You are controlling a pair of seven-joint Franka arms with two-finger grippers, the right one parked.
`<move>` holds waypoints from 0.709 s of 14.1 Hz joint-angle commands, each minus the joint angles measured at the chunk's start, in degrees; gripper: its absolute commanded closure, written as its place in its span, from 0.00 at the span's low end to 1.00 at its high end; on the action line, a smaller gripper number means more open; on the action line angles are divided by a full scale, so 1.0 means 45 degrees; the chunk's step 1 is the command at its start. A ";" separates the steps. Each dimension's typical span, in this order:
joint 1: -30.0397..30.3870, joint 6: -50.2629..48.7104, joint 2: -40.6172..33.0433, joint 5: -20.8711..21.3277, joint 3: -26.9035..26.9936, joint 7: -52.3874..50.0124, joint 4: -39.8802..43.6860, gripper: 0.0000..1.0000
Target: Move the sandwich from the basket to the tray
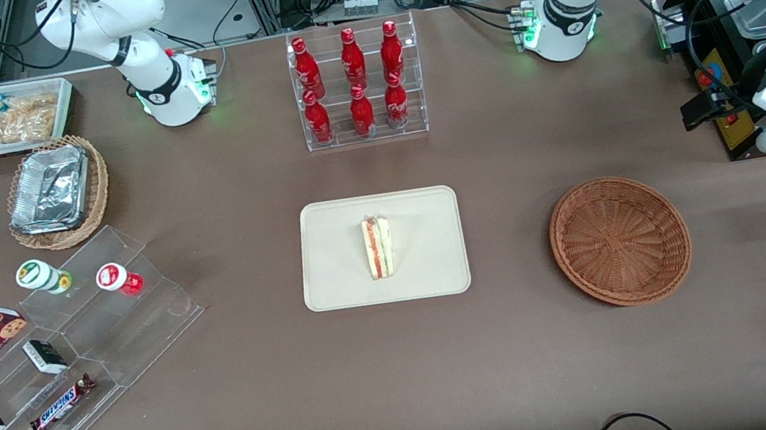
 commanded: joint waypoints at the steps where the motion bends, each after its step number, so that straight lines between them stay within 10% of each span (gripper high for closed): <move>1: 0.4460 -0.0342 -0.0084 -0.0288 -0.4694 0.0100 0.0453 0.00; 5: 0.8577 -0.1449 -0.0221 0.0216 -0.9398 -0.0055 0.0669 0.00; 10: 0.8602 -0.2158 -0.0844 0.1001 -0.9834 -0.0604 0.0144 0.00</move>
